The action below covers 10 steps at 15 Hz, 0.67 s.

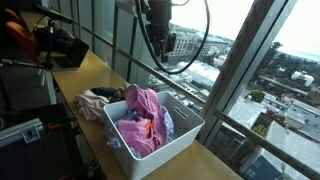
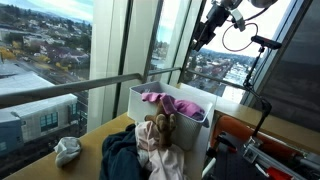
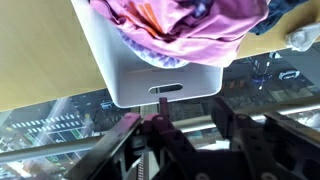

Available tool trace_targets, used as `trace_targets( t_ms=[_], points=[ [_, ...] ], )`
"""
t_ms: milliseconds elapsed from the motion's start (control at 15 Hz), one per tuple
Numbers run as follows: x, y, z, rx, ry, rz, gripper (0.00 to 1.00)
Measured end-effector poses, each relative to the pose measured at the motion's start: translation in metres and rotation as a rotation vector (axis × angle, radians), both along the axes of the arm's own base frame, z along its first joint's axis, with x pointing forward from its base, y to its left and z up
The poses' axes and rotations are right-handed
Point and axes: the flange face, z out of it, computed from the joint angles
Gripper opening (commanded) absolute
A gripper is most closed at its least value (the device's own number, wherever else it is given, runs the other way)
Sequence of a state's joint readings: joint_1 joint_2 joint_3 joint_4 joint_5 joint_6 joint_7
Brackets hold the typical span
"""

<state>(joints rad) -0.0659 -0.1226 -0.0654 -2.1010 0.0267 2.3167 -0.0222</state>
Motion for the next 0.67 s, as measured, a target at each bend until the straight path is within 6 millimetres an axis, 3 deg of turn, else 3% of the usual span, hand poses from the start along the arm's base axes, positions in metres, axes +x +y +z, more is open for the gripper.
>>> trace_targets(
  t_ms=[133,333,467,667],
  points=[
    [-0.003,-0.003,-0.004,0.002,0.006,-0.006,0.96],
    [-0.007,0.008,0.007,0.003,-0.014,0.009,1.00],
    [-0.010,0.048,0.013,0.013,-0.024,0.056,1.00],
    [-0.019,0.141,0.002,0.035,-0.004,0.155,1.00]
  ],
)
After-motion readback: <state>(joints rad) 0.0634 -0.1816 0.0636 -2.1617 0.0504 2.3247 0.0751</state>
